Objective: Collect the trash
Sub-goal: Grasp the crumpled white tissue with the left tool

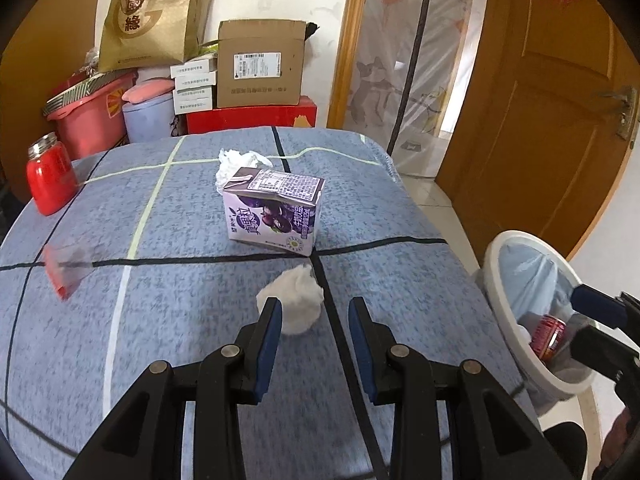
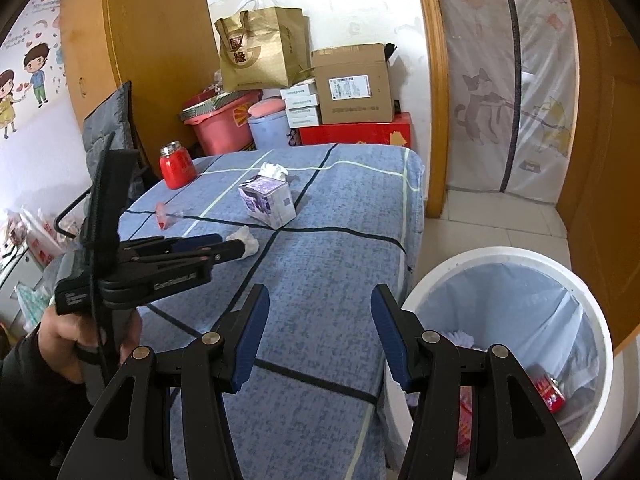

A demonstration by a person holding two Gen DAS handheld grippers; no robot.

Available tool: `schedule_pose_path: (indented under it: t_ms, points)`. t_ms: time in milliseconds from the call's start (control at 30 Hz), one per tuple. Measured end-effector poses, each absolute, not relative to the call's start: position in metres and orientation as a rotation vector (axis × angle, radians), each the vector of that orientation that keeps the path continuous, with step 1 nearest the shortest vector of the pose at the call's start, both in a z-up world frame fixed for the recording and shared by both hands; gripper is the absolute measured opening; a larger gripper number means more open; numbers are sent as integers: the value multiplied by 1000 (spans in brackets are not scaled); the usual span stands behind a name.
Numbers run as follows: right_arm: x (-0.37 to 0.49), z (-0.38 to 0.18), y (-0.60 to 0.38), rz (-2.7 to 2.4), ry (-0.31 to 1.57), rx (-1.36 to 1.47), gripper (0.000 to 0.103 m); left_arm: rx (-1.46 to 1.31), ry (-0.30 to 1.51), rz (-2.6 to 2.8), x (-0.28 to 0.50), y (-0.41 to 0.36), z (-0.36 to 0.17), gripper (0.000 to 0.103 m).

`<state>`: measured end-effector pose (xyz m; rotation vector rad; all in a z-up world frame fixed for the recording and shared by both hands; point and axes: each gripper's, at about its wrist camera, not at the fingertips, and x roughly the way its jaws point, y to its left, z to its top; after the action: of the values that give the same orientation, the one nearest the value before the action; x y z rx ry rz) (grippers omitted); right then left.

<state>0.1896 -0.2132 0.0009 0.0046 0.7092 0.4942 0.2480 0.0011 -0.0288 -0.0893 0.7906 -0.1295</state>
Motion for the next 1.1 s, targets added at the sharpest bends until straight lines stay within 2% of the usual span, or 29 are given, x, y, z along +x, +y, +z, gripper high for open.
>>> schedule_pose_path:
  t_ms: [100,267,367,400,1100]
  points:
    - [194,-3,-214,488,721,1,54,-78,795,-106,258,0,-36,39]
    - [202,-6,-213,475,735,-1,54,-71,792,-89,268,2,-39,39]
    - [206,-6,-208,474,738,-7,54,-64,794,-90,269,4,-40,21]
    - [207,-5,-206,475,738,-11,54,-69,794,-95,269,6,-40,20]
    - [241,1,-146,529,740,-162,54,-251,694,-177,224,59,-24,17]
